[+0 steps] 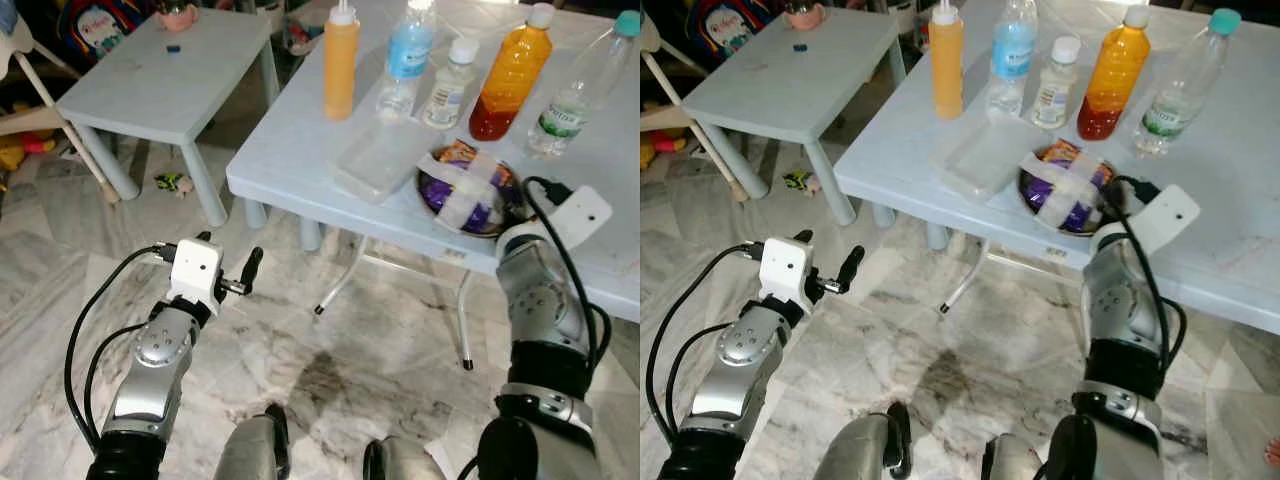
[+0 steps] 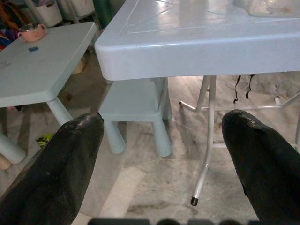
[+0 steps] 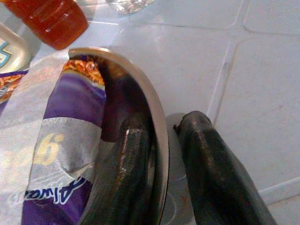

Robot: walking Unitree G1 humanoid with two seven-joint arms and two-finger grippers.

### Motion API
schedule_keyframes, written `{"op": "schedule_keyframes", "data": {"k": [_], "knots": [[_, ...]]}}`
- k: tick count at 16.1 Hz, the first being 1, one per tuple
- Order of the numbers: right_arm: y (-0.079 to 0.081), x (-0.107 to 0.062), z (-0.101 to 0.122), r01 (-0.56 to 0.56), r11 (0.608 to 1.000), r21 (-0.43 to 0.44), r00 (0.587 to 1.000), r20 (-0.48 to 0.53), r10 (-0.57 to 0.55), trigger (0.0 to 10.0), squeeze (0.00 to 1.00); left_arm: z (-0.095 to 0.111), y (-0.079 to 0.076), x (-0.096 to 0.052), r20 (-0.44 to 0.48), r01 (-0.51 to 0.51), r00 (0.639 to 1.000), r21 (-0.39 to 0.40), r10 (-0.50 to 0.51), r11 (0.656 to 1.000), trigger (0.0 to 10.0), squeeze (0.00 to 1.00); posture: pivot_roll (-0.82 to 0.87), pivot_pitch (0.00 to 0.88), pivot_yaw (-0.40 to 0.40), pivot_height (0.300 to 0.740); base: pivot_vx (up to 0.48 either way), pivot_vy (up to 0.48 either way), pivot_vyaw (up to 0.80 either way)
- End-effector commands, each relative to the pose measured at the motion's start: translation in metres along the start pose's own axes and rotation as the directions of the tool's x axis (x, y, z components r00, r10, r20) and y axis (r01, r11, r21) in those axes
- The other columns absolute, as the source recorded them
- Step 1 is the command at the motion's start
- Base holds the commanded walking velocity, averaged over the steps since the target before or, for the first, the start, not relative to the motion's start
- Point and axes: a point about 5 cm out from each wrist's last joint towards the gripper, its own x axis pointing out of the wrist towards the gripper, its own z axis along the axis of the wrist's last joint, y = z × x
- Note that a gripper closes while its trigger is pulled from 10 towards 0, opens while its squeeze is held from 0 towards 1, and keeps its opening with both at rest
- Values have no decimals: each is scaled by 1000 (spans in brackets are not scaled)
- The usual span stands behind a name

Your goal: Restocking fridge

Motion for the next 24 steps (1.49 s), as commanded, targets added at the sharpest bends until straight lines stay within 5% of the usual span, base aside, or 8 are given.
{"op": "schedule_keyframes", "data": {"k": [1,7,8,9,10,14,19,24], "knots": [[-12,4,-3,59,998,7,998,-28,-59,0,0,-2,1,-2,-14,6,1000,4,-6,1000,10000,0,7,171,66,740,0,0,0],[-12,-5,2,59,998,-1,998,-13,-59,0,0,-2,0,-1,-12,7,1000,5,-7,1000,10000,0,-3,171,65,740,0,0,0],[-14,-7,-5,42,999,-21,998,-42,-43,2118,0,-2,0,-1,-12,8,1000,5,-7,1000,10000,0,-4,171,65,740,0,0,0],[-15,-8,-8,33,998,-53,998,-59,-36,8745,0,-2,0,-1,-12,8,1000,4,-8,1000,10000,0,-4,171,65,740,0,0,0],[-19,-9,-14,32,994,-108,996,-78,-40,10000,0,-2,0,-1,-11,8,1000,4,-8,1000,10000,0,-4,171,63,740,0,0,0],[-22,-9,-19,22,974,-227,997,-65,-38,10000,0,-2,0,-1,-10,9,1000,3,-9,1000,10000,0,-5,170,63,740,0,0,0],[-25,-12,-23,-33,994,-106,999,-44,28,10000,0,-2,0,-1,-9,9,1000,4,-9,1000,10000,0,-4,169,64,740,0,0,0],[-34,-8,-23,57,978,-198,998,-16,-61,10000,0,-2,-1,0,-8,11,1000,3,-11,1000,10000,0,-6,163,60,740,0,0,0]]}}
